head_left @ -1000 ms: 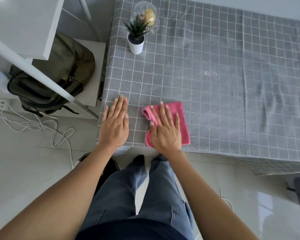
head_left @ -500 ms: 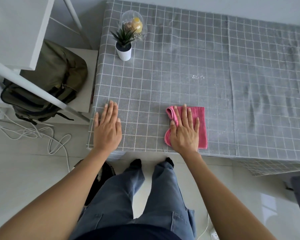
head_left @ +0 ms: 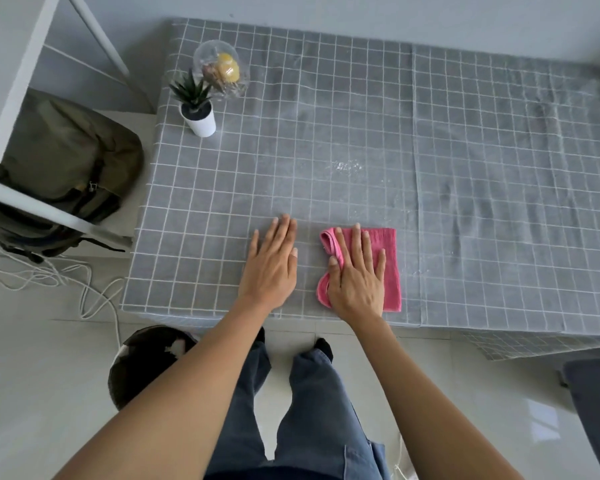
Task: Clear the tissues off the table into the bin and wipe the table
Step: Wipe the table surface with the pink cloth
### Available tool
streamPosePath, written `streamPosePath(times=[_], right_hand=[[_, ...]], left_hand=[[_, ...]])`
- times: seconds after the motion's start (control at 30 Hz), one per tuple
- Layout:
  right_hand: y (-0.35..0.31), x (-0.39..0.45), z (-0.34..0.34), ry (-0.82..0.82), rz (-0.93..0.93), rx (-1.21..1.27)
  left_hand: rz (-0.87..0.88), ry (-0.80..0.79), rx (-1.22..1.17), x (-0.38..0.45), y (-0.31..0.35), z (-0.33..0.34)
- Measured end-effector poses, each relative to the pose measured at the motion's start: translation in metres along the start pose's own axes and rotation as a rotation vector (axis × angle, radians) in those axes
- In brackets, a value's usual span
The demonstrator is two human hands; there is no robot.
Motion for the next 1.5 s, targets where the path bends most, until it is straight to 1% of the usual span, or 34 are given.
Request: streamPosePath(times=[0.1, 0.23, 0.37, 0.47, 0.6, 0.7, 0.77, 0.83, 0.93, 1.0, 1.1, 1.17, 1.23, 1.3, 1.37, 1.43, 1.5], right_hand=[[0.001, 0.001, 0.001, -0.023, -0.022, -0.014], [0.000, 0.001, 0.002, -0.025, -0.040, -0.009], [-0.001, 0.000, 0.002, -0.036, -0.096, -0.016], [0.000, -0.002, -0.001, -0.033, -0.188, -0.035], [0.011, -0.004, -0.004, -0.054, -0.384, -0.147], [0.019, -0.003, -0.008, -0.064, -0.401, -0.141], [0.030, 0.000, -0.012, -0.060, -0.358, -0.130], [0.058, 0.007, -0.022, -0.039, -0.259, -0.138], [0.116, 0.017, -0.047, 0.002, -0.031, -0.116], [0.139, 0.016, -0.057, 0.027, 0.119, -0.066], [0.135, 0.013, -0.057, 0.091, 0.264, -0.003], [0.116, 0.011, -0.049, 0.094, 0.293, 0.003], [0.077, 0.010, -0.031, 0.046, 0.204, -0.006], [0.029, 0.003, -0.009, -0.012, 0.028, -0.021], [0.003, -0.006, 0.003, -0.042, -0.104, -0.037], [0.010, -0.006, -0.001, -0.047, -0.176, -0.059], [0.042, 0.000, -0.015, -0.028, -0.155, -0.101]], left_hand=[[-0.027, 0.028, 0.042, 0.001, 0.018, 0.007], [-0.047, 0.046, 0.079, -0.001, 0.017, 0.009], [-0.059, 0.069, 0.084, -0.001, 0.020, 0.005], [-0.066, 0.065, 0.099, -0.001, 0.019, 0.007], [-0.073, 0.065, 0.108, 0.000, 0.018, 0.007], [-0.075, 0.069, 0.106, 0.000, 0.017, 0.007], [-0.073, 0.063, 0.097, 0.000, 0.016, 0.008], [-0.073, 0.061, 0.088, -0.001, 0.016, 0.008], [-0.078, 0.050, 0.085, 0.000, 0.017, 0.008], [-0.079, 0.049, 0.081, -0.001, 0.016, 0.008], [-0.073, 0.047, 0.079, -0.001, 0.016, 0.008], [-0.072, 0.043, 0.075, 0.000, 0.016, 0.008], [-0.072, 0.045, 0.076, 0.000, 0.016, 0.008], [-0.067, 0.051, 0.077, 0.000, 0.015, 0.008], [-0.058, 0.054, 0.076, 0.000, 0.016, 0.008], [-0.054, 0.054, 0.073, 0.000, 0.016, 0.009], [-0.059, 0.055, 0.066, 0.000, 0.016, 0.009]])
Point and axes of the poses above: each hand's wrist, its own x-axis towards the middle knuckle, its own z-axis out of the palm, y = z × x, the point moved 10 cm from there along x, towards the middle knuckle, and after that the axes turned 4 degrees about x, right-handed, at the moved point
